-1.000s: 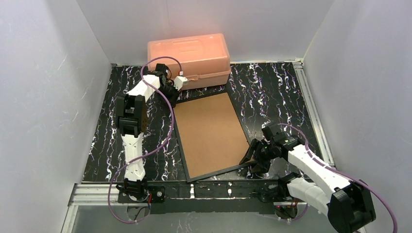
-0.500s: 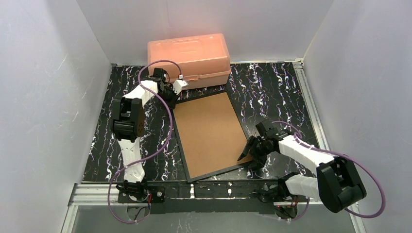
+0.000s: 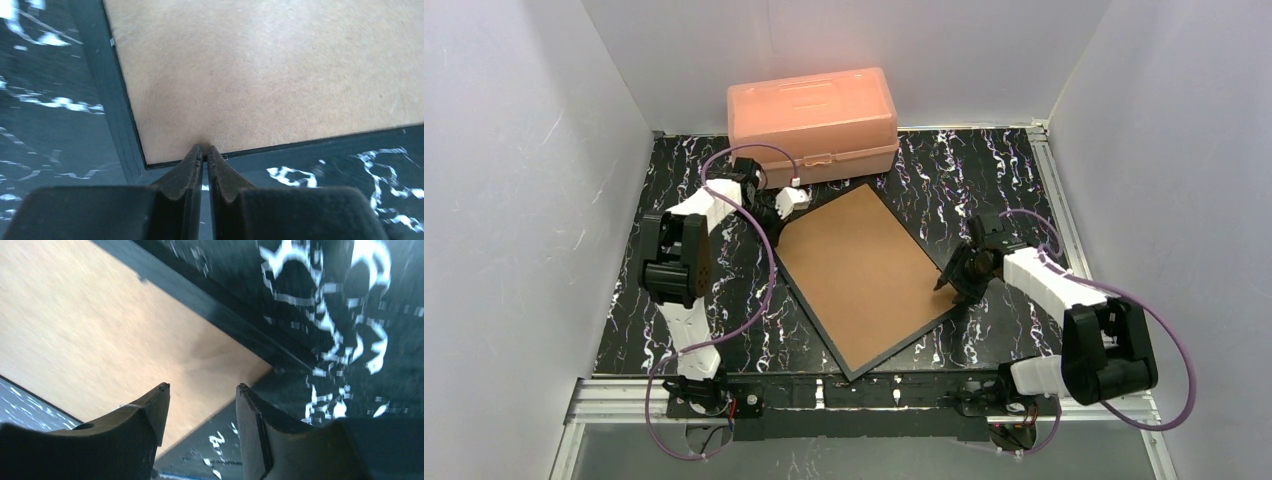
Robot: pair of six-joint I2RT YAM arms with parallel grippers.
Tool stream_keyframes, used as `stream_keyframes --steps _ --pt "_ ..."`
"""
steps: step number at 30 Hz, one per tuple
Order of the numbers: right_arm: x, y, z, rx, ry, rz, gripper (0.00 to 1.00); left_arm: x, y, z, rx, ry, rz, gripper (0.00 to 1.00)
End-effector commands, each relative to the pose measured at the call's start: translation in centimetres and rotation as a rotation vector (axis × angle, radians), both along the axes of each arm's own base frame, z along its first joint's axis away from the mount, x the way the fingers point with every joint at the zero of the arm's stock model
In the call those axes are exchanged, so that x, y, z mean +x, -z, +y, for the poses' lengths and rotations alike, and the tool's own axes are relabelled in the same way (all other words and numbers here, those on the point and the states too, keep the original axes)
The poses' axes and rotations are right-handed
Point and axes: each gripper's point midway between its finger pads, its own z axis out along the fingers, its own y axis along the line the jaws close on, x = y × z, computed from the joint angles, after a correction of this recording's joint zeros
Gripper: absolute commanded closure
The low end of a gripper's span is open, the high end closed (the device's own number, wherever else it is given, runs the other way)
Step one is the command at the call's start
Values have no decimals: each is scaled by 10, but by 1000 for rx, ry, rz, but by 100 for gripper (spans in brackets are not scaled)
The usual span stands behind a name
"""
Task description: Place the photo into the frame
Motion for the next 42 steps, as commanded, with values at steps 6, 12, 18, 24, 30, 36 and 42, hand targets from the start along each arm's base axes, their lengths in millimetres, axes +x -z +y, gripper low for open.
stream_keyframes --steps 6,12,18,24,30,36,42 --pt "56 -18 -20 -54 -2 -136 42 -168 5 21 36 134 525 93" --pt "29 -31 -31 -48 17 -126 39 -152 -20 25 42 78 461 93" --pt "6 -29 -37 -48 46 -110 37 -74 -43 14 -13 -93 339 90" --pt "-3 -5 -22 42 43 -60 37 -39 -38 3 -91 -203 364 80" --pt "8 4 -7 126 36 -72 38 -42 -13 9 -123 -273 449 73" --pt "38 -1 9 202 30 -120 40 -48 1 19 -120 -304 480 73" --pt "47 -6 13 214 -11 -146 40 -48 4 29 -117 -339 465 80"
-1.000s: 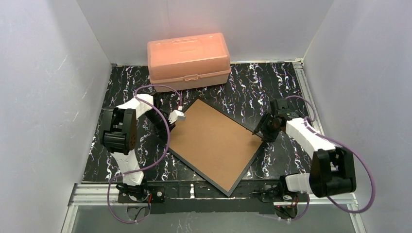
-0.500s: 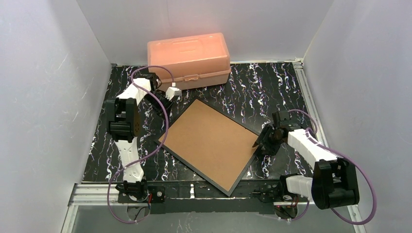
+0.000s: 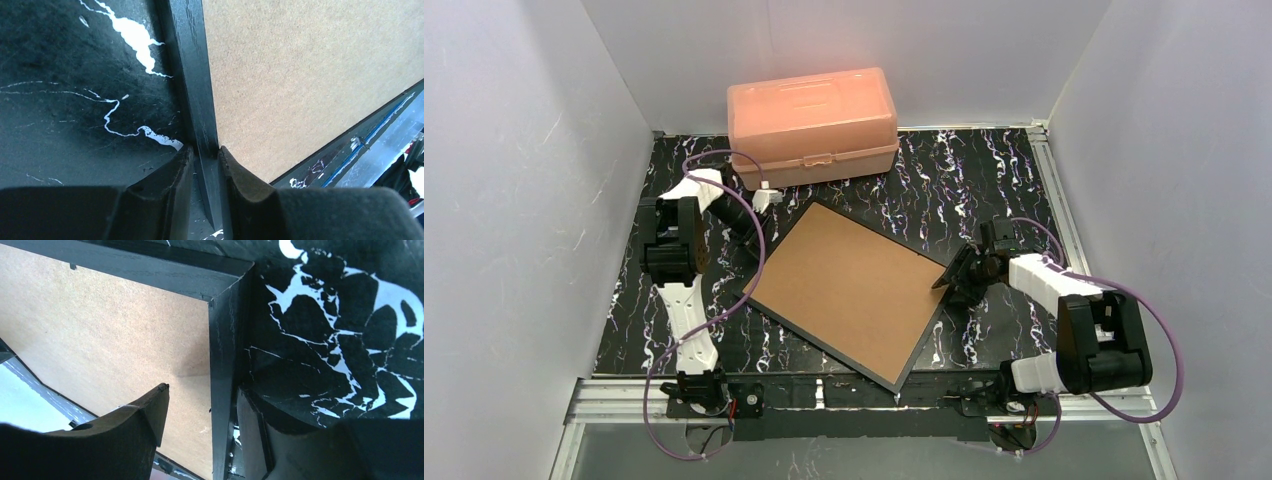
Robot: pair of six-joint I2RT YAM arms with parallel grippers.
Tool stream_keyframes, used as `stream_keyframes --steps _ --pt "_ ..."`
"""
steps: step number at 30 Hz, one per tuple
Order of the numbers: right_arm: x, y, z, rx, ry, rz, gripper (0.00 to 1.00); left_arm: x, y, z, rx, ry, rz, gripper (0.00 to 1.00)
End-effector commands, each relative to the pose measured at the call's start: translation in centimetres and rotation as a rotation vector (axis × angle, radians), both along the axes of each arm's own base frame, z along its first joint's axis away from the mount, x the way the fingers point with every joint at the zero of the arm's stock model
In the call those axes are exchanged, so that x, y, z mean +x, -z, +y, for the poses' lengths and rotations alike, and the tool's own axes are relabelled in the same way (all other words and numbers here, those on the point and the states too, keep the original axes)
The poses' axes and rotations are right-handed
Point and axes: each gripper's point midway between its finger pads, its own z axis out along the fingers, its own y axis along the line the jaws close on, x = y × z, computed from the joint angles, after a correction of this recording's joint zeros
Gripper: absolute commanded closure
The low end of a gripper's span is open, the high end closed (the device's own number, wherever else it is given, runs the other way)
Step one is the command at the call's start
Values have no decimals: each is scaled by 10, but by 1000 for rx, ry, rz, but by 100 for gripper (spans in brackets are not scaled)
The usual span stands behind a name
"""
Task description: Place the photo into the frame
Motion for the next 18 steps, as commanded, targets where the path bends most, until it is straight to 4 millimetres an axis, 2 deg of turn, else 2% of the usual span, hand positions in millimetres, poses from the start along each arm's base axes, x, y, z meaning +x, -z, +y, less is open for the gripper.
stream_keyframes --steps 1,5,7,10,11,18 --pt "22 -20 8 29 -35 -109 40 -2 0 3 0 -12 -18 81" --pt "12 -32 -1 13 4 -164 43 -1 -5 3 -2 -16 -33 83" --pt "1 -33 3 62 28 -176 49 3 -11 2 -5 -19 -53 83" --pt "-8 -36 7 116 51 -200 64 12 -18 0 -13 -29 -79 83" --pt "-10 -34 8 122 53 -199 66 16 -18 0 -15 -35 -85 82" --pt "-14 -18 10 121 35 -141 66 39 -12 -1 -6 -73 -106 77"
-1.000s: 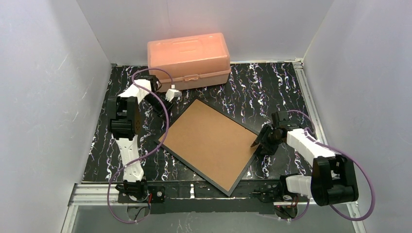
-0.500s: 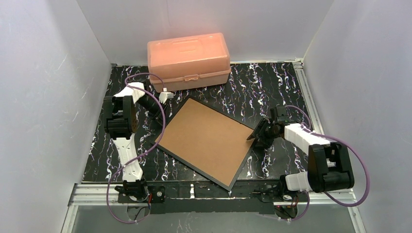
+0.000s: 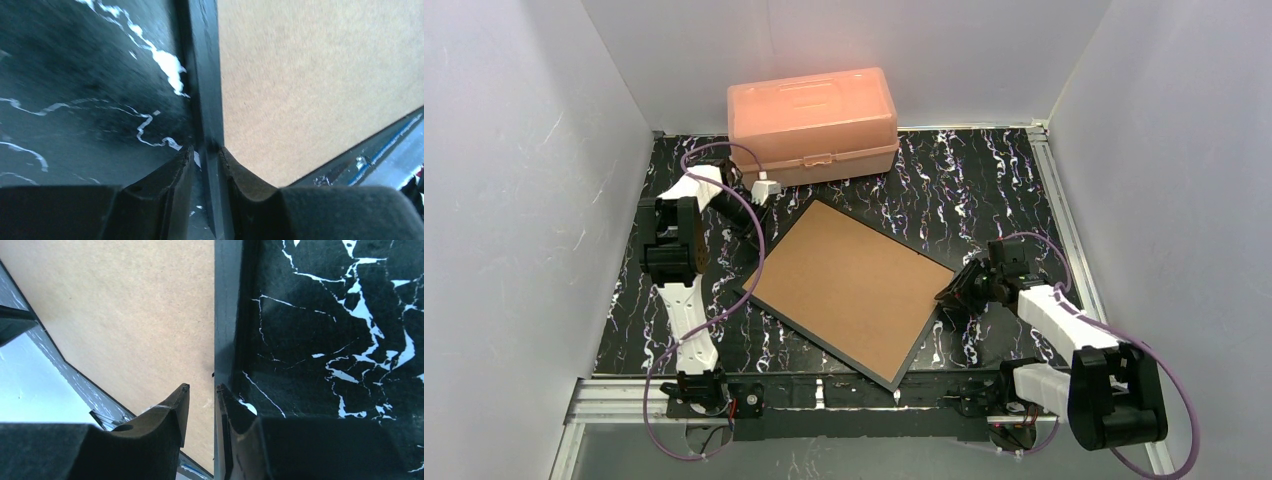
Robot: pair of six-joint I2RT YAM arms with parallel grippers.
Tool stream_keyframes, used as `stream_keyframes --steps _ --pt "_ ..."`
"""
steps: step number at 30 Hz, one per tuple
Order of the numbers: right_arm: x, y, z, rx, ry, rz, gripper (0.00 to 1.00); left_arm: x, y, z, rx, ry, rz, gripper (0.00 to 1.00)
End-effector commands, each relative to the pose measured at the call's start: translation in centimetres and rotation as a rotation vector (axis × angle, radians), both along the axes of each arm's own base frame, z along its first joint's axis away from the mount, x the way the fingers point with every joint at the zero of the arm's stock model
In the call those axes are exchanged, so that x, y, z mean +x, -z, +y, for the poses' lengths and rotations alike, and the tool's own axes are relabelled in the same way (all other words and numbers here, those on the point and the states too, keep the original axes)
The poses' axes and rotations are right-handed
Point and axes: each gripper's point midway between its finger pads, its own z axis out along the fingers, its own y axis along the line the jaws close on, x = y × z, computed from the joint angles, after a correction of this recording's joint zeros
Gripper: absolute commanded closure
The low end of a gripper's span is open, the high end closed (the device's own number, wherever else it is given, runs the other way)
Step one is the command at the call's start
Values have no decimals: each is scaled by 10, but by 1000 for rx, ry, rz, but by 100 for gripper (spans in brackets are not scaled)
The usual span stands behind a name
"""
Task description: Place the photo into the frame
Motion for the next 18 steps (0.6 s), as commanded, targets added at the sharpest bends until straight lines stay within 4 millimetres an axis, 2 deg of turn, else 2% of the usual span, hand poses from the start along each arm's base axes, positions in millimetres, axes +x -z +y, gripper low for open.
stream_keyframes --steps 1,8,18 --pt "9 -1 4 18 -9 -19 66 26 -8 -4 -11 -19 -71 76" --pt "10 6 7 43 3 -5 66 28 -23 -6 -27 -13 -102 76" --pt "6 14 4 28 12 17 66 43 0 -10 -30 -25 -71 73"
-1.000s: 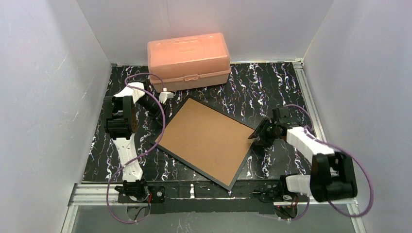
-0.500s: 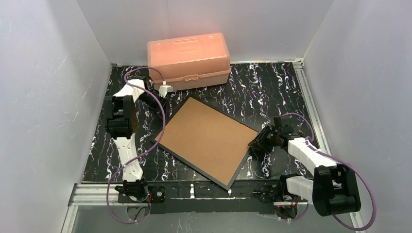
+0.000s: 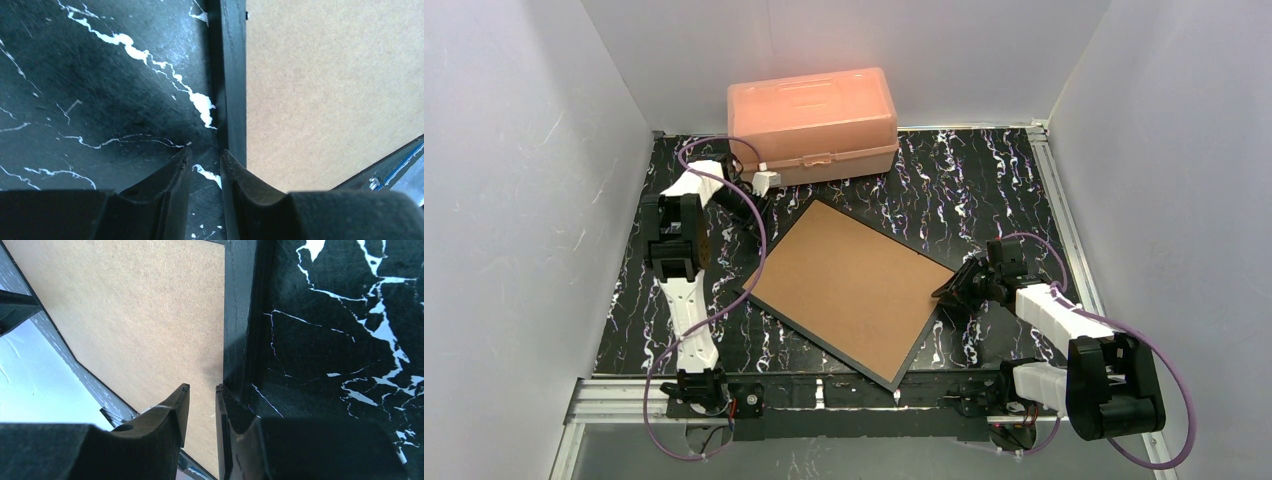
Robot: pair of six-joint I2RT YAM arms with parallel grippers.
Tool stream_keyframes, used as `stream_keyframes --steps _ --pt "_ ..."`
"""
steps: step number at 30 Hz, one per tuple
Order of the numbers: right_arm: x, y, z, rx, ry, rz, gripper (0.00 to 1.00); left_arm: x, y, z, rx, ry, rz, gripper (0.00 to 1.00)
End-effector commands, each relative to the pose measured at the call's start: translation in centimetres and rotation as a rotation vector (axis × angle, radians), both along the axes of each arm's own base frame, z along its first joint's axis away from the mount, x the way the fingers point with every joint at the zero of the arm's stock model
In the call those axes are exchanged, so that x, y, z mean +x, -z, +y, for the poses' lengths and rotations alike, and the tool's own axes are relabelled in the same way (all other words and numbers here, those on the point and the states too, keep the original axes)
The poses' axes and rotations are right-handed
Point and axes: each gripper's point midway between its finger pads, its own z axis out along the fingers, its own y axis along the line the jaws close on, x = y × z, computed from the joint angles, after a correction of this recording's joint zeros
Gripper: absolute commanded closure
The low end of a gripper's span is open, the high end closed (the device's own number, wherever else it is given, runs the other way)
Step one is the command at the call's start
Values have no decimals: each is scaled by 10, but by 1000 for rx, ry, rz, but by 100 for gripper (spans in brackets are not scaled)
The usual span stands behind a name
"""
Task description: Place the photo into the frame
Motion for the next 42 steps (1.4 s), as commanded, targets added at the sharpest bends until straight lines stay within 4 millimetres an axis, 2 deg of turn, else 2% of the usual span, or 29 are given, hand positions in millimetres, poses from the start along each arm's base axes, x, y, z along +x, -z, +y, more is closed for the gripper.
stream_keyframes --steps 1,5,10,21,30,42 --pt "-2 7 -3 -21 4 12 66 7 2 -8 -26 -6 12 73" --pt "-2 4 -4 -33 -12 17 66 3 7 -9 -19 2 22 75" --pt "-6 4 -5 -42 -22 27 66 -4 11 -10 -24 13 37 82" --pt "-14 16 -5 -33 -17 54 66 -21 8 -15 -41 23 44 82" --pt "-19 28 -1 -34 -9 72 67 -25 10 -17 -34 27 45 82" --pt "-15 35 -3 -77 5 68 69 -30 12 -20 -37 39 50 82"
